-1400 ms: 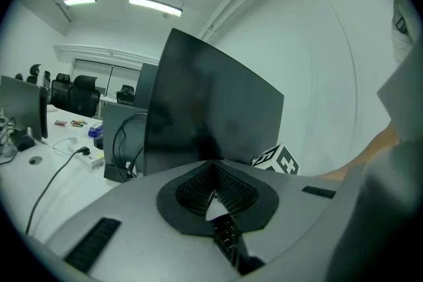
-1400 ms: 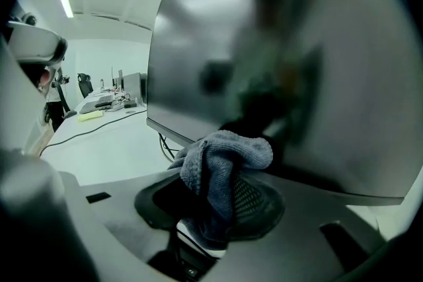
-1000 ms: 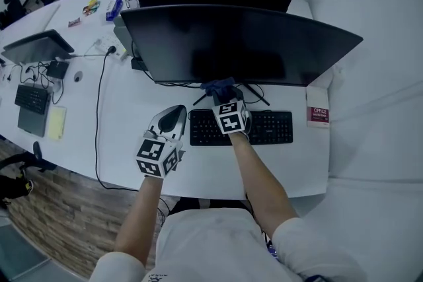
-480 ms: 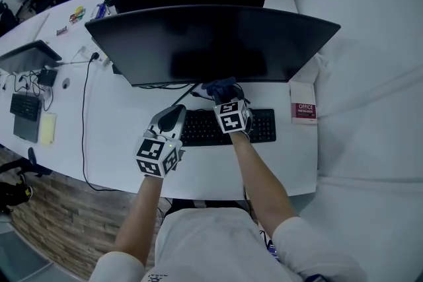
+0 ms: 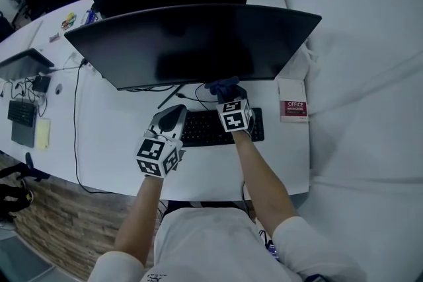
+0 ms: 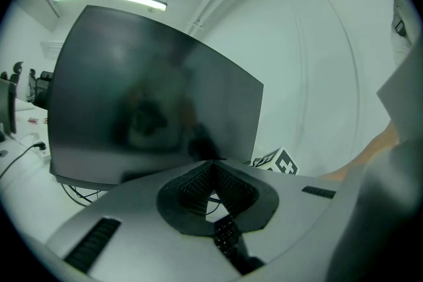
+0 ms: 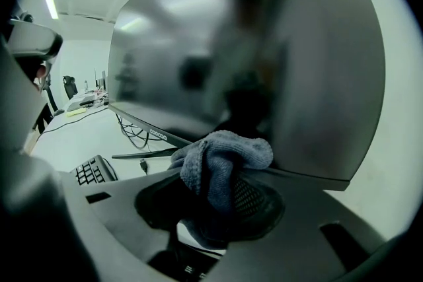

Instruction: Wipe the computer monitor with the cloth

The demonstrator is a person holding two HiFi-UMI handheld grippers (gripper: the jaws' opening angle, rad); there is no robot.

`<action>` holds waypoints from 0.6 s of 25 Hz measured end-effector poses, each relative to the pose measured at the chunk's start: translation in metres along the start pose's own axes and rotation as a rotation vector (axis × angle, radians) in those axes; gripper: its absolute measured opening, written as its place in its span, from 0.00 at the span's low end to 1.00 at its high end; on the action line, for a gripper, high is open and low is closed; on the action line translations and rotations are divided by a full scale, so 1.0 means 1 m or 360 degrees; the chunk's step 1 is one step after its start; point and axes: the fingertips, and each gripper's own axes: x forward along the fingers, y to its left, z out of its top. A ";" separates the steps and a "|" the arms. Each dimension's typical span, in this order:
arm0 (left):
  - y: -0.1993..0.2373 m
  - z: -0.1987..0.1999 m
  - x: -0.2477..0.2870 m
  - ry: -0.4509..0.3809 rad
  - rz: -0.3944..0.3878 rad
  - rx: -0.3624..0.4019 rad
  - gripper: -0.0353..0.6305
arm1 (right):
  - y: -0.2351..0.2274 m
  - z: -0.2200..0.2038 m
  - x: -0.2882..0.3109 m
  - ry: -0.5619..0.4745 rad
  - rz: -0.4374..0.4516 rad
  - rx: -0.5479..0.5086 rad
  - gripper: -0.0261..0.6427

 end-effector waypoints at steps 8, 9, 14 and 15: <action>-0.023 0.002 0.025 0.0033 -0.0047 0.0016 0.06 | -0.053 -0.020 -0.014 0.0021 -0.0115 0.0076 0.27; -0.025 0.001 0.028 0.0036 -0.0052 0.0020 0.06 | -0.060 -0.022 -0.016 0.0022 -0.0131 0.0083 0.27; -0.043 0.001 0.041 0.0051 -0.0094 0.0043 0.06 | -0.097 -0.034 -0.027 0.0028 -0.0211 0.0119 0.27; -0.046 0.000 0.043 0.0054 -0.0100 0.0046 0.06 | -0.104 -0.036 -0.029 0.0028 -0.0225 0.0122 0.27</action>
